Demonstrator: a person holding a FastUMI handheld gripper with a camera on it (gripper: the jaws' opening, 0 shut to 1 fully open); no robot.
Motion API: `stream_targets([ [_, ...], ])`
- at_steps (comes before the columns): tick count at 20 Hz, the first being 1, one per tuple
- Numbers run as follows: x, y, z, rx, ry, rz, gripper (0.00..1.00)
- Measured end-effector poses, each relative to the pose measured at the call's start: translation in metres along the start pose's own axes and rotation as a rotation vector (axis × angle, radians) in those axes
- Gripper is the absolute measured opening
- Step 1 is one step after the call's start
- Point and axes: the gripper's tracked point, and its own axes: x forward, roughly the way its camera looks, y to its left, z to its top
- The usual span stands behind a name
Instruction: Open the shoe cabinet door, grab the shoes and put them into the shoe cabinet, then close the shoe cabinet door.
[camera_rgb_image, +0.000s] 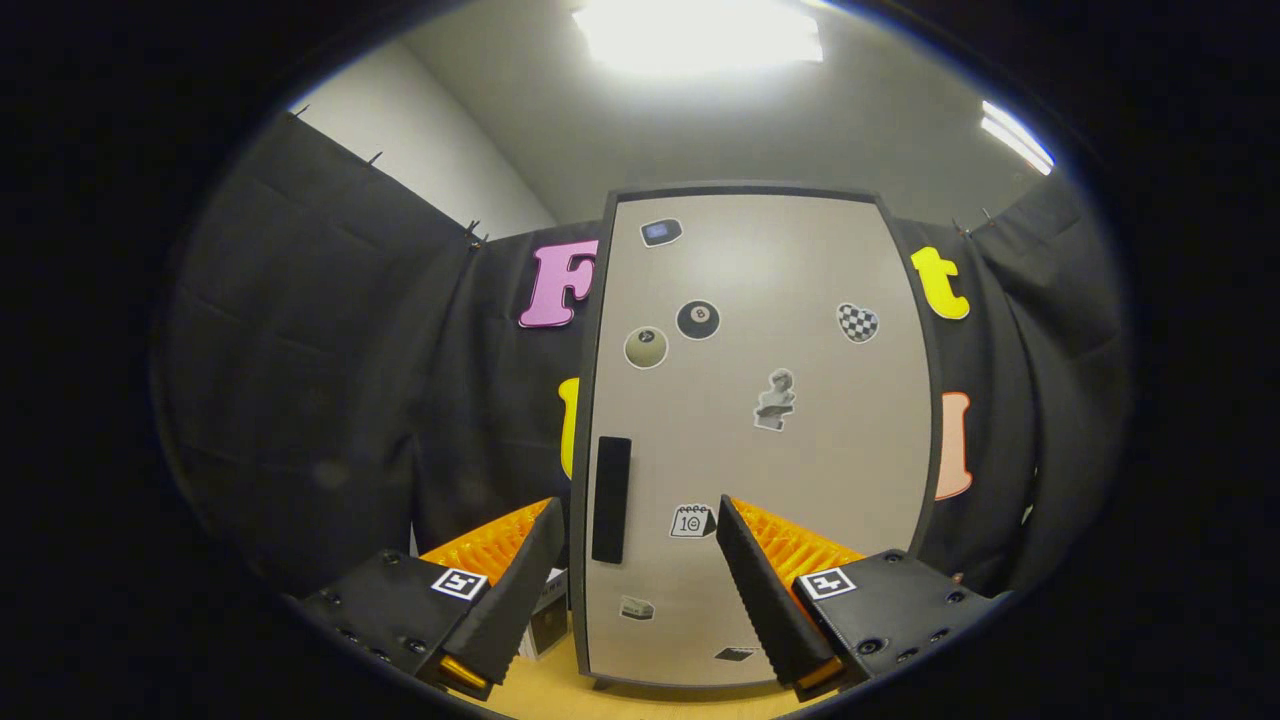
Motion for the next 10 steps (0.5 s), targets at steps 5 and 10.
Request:
stream_targets([
  [5,0.05,0.013,-0.015,0.006,0.013,0.008,0.97],
  [10,0.088,0.019,-0.025,0.029,0.038,-0.009,0.97],
])
